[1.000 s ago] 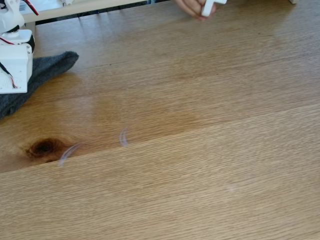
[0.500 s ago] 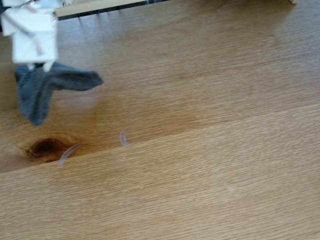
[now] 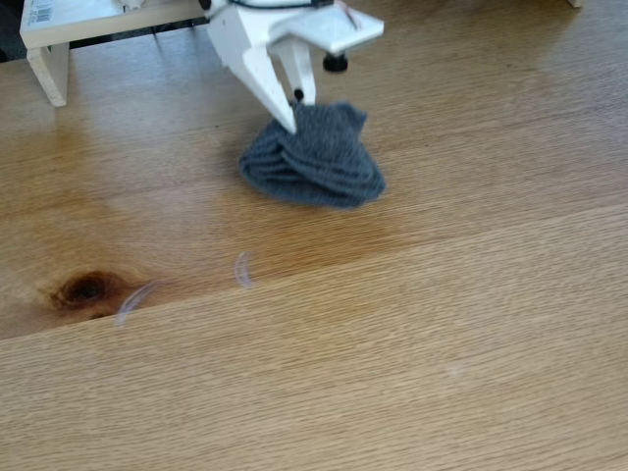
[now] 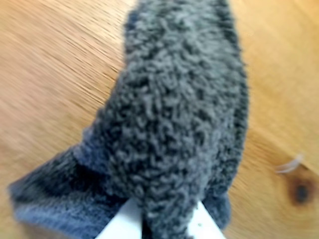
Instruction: Clean the area in front of the robot
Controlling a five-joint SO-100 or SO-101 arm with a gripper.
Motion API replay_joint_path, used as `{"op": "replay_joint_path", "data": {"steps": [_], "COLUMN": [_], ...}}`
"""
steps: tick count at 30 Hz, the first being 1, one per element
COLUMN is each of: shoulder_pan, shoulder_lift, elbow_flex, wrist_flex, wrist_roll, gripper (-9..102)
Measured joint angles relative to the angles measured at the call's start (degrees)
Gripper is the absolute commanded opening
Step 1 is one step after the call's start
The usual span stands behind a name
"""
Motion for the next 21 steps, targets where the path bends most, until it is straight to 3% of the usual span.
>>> {"op": "replay_joint_path", "data": {"steps": [4, 8, 15, 21], "shoulder_pan": [2.55, 6.42, 16.52, 30.59], "shoulder_lift": [-14.41, -24.52, -33.40, -34.89], "elbow_flex": [-3.96, -11.95, -24.96, -30.59], "wrist_flex": [-8.70, -11.51, -10.37, -5.27], "wrist_roll": [0.00, 0.44, -1.93, -6.68], "gripper": [0, 0, 0, 0]}}
